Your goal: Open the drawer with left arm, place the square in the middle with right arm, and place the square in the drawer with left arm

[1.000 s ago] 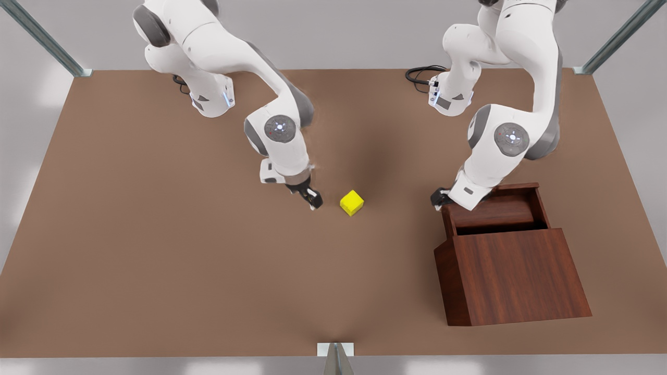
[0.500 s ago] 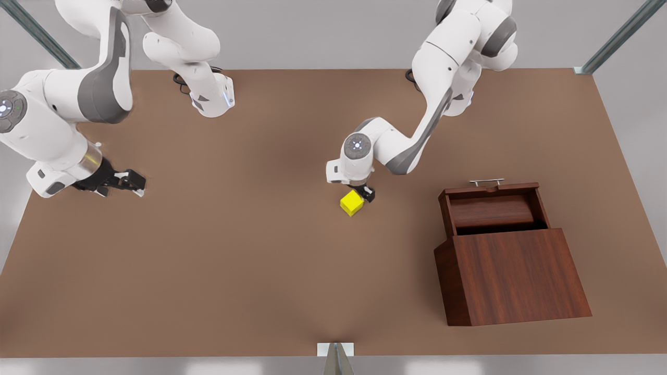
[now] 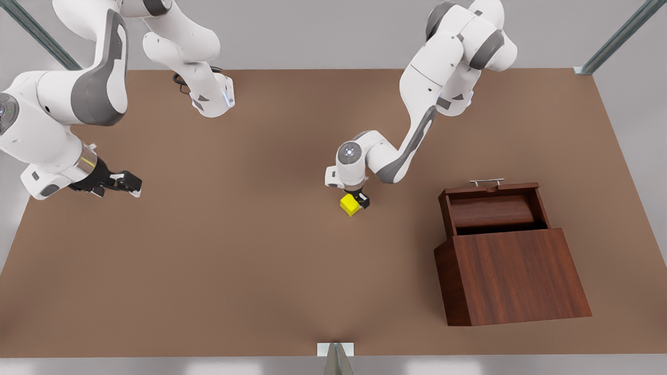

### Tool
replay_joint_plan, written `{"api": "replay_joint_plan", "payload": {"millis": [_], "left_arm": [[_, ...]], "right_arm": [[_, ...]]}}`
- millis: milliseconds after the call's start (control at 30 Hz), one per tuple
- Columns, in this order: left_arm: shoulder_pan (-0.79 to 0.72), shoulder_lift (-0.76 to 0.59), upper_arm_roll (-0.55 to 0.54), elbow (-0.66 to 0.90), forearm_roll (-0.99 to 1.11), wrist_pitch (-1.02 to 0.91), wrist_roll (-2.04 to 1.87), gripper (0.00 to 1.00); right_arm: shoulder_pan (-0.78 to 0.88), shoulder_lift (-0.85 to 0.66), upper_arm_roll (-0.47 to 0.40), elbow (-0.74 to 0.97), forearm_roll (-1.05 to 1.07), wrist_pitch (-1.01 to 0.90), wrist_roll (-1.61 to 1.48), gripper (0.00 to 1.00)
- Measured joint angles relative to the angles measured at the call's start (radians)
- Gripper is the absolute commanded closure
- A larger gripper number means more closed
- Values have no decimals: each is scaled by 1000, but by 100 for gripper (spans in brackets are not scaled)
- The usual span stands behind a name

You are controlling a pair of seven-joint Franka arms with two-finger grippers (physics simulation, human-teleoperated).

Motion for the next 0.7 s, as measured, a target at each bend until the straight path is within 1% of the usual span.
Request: {"api": "replay_joint_plan", "payload": {"millis": [233, 267, 300, 367, 400, 633, 700], "left_arm": [[-1, 65, 1, 11, 17, 45, -3, 0], [-1, 68, 1, 11, 18, 47, -3, 13], [-1, 69, 1, 11, 19, 47, -6, 21], [-4, 68, 1, 11, 20, 47, -38, 31], [-5, 69, 1, 11, 20, 46, -38, 32], [-4, 71, 1, 21, 23, 37, -49, 33], [-4, 65, 1, 27, 28, 32, -50, 35]], "right_arm": [[2, 11, 2, 2, 1, 7, 1, 0], [3, 11, 1, 2, 2, 7, 1, 0], [4, 12, 1, 2, 2, 8, 1, 0], [3, 12, 2, 2, 2, 10, 2, 0], [4, 12, 1, 2, 2, 10, 2, 0], [3, 12, 2, 2, 0, 10, 2, 0], [4, 12, 1, 2, 0, 10, 2, 0]]}}
